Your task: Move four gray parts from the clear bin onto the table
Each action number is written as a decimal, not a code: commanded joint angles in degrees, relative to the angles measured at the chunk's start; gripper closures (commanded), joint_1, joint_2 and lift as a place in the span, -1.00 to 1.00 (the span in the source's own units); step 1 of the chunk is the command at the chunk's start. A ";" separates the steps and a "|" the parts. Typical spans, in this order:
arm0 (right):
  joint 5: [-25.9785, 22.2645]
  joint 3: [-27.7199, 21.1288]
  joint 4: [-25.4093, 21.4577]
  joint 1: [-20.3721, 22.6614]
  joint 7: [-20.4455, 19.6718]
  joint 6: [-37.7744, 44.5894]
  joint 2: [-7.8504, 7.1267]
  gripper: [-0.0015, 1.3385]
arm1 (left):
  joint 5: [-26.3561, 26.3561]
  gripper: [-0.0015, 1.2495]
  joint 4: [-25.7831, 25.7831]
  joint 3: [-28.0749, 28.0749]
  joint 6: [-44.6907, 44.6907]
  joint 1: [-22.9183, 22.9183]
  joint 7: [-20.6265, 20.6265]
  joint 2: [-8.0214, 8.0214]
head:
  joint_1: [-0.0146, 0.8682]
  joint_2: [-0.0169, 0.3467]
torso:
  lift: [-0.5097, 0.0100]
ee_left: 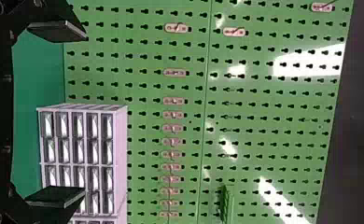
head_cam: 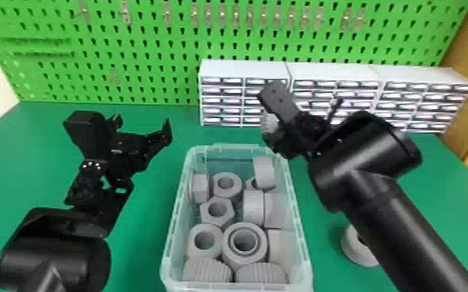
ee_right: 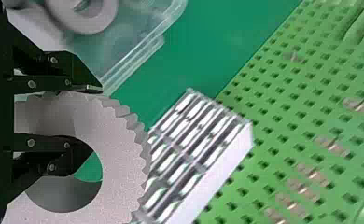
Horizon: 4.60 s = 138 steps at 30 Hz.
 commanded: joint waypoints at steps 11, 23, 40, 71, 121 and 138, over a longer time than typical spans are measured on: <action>0.56 -12.44 -1.90 7.55 0.00 4.66 -0.73 0.80 | -0.02 -0.80 -0.03 0.03 0.05 -0.02 0.00 0.00 | 0.59 -0.76 | 0.77; 0.12 -19.03 0.29 10.98 0.00 8.09 -0.29 0.80 | -0.28 -0.81 -0.03 -0.32 0.23 -0.19 0.00 -0.09 | 0.59 -0.76 | 0.77; -9.02 -23.25 6.62 12.12 0.09 7.56 0.24 0.80 | -0.20 -0.80 -0.03 -0.41 0.84 -0.37 -0.26 -0.09 | 0.59 -0.76 | 0.77; -12.44 -13.49 11.90 8.34 0.18 7.03 0.50 0.80 | -0.28 -0.80 -0.03 -0.50 1.19 -0.46 -0.53 -0.09 | 0.59 -0.76 | 0.77; -13.32 -16.04 11.63 8.52 0.18 6.68 1.03 -0.09 | -0.20 -0.80 -0.03 -0.32 1.55 -0.46 -0.88 -0.09 | 0.59 -0.76 | 0.77; -9.10 -14.11 -4.63 6.85 0.09 13.63 0.68 -0.12 | -0.28 -0.80 -0.03 -0.23 1.90 -0.37 -1.14 -0.09 | 0.59 -0.76 | 0.77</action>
